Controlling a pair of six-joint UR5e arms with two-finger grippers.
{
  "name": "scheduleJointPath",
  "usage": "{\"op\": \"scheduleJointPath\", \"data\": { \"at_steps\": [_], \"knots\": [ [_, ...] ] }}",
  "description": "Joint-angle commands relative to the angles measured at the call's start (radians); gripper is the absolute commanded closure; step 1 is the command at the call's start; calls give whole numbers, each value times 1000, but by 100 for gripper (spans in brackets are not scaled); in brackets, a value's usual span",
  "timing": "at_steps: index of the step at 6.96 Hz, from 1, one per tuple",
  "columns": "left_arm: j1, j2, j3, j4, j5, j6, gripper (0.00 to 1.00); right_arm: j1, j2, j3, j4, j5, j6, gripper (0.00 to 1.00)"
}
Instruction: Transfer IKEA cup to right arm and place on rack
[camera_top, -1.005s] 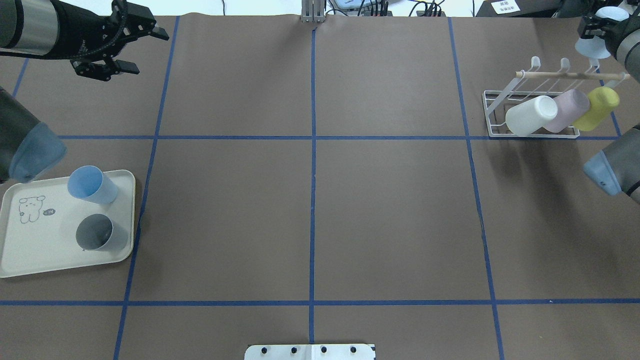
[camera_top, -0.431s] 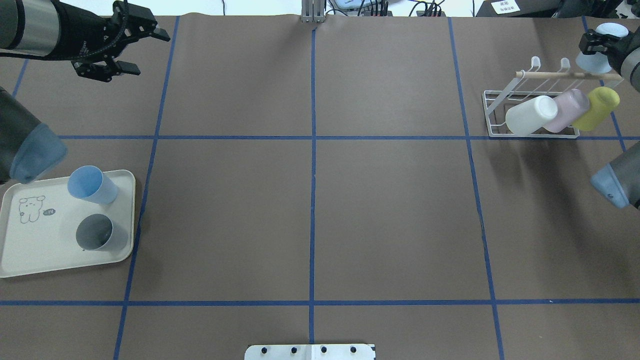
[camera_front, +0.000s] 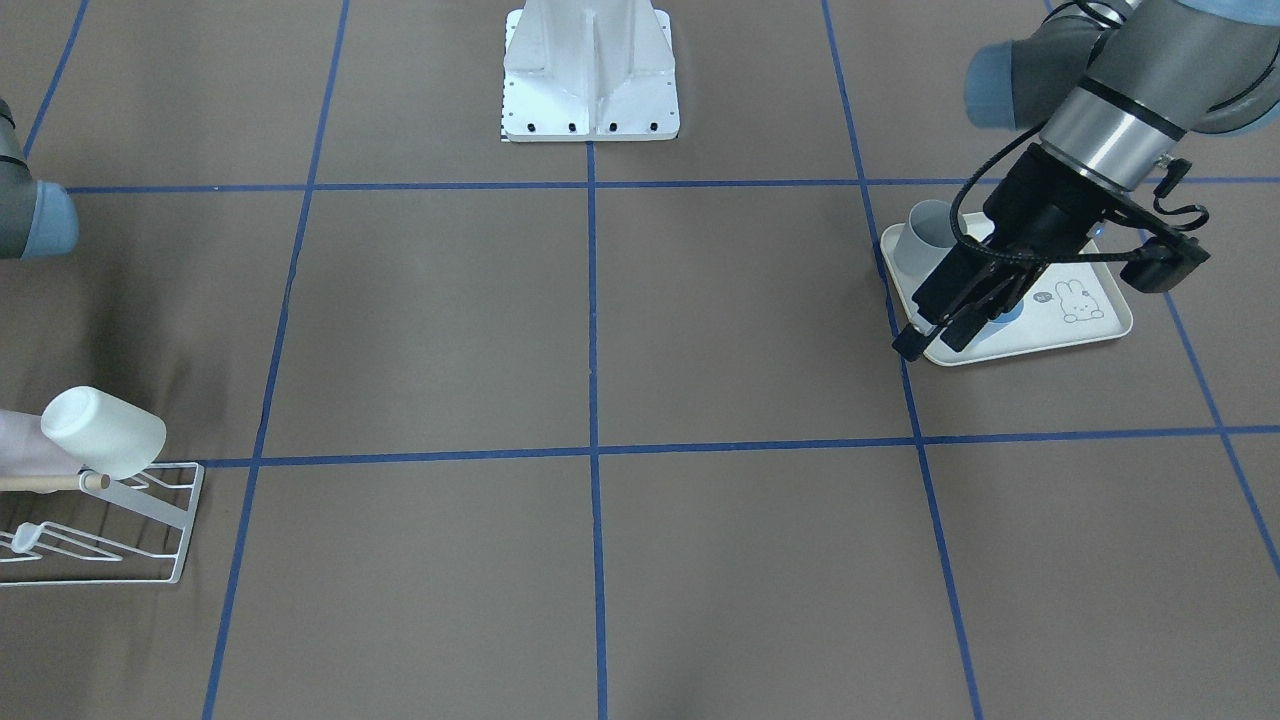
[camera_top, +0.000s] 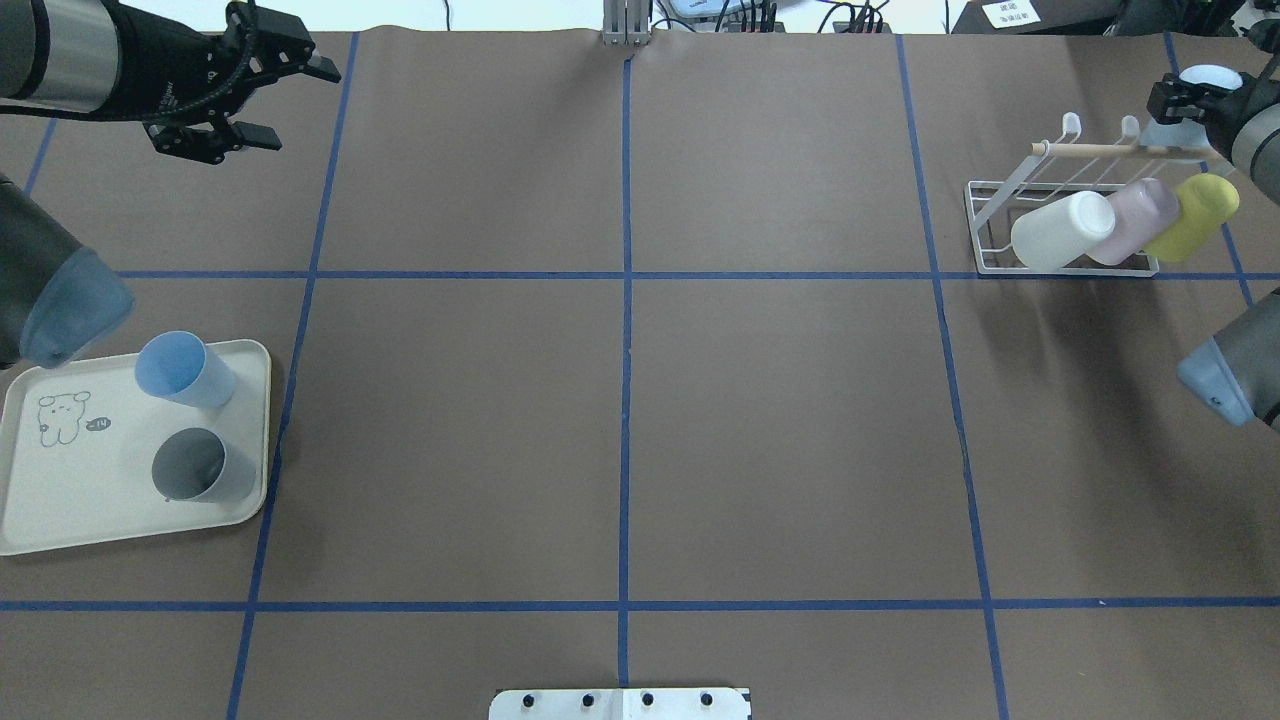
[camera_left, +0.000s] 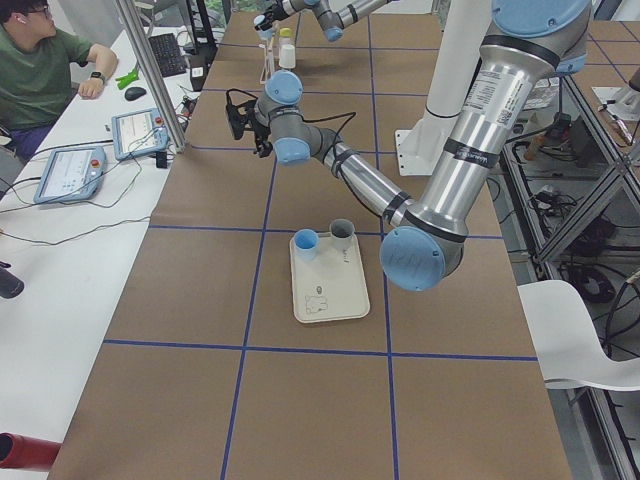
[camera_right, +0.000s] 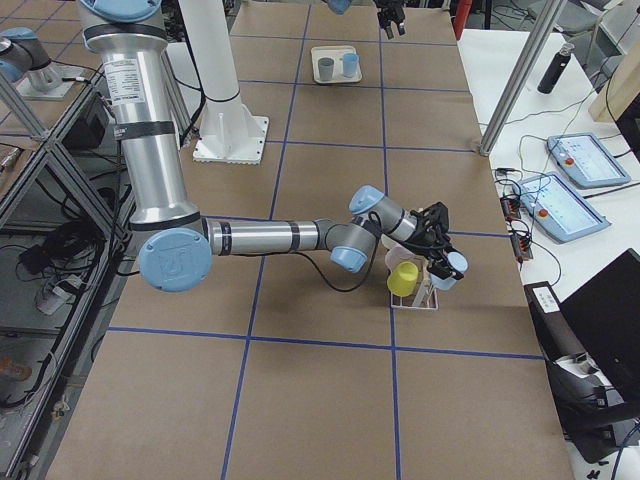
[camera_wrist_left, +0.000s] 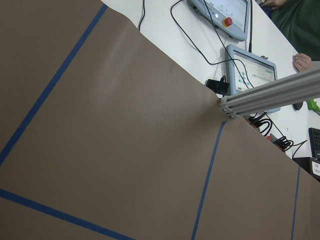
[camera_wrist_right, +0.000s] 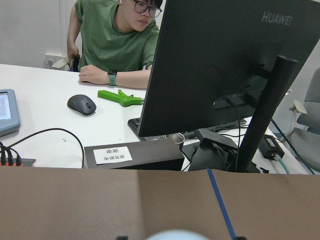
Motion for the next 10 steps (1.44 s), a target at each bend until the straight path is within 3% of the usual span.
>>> {"op": "scheduleJointPath", "data": {
  "at_steps": [1,3,5,6,8,10],
  "knots": [
    [2,0,-2,0,2,0,0,0,-12,-19,61,20,-37,0],
    [2,0,-4,1,-1,0,0,33,3,-5,64,98,-55,0],
    [-8,-2,-4,1,-44,3,0,143,17,65,50,280,-47,0],
    [-20,24,-8,1,-49,40,0,155,17,103,41,318,-21,0],
    [-95,110,-8,14,-113,224,0,155,12,291,-66,420,202,0],
    [-130,249,-11,95,-124,525,0,135,17,401,-94,538,452,0]
  ]
}}
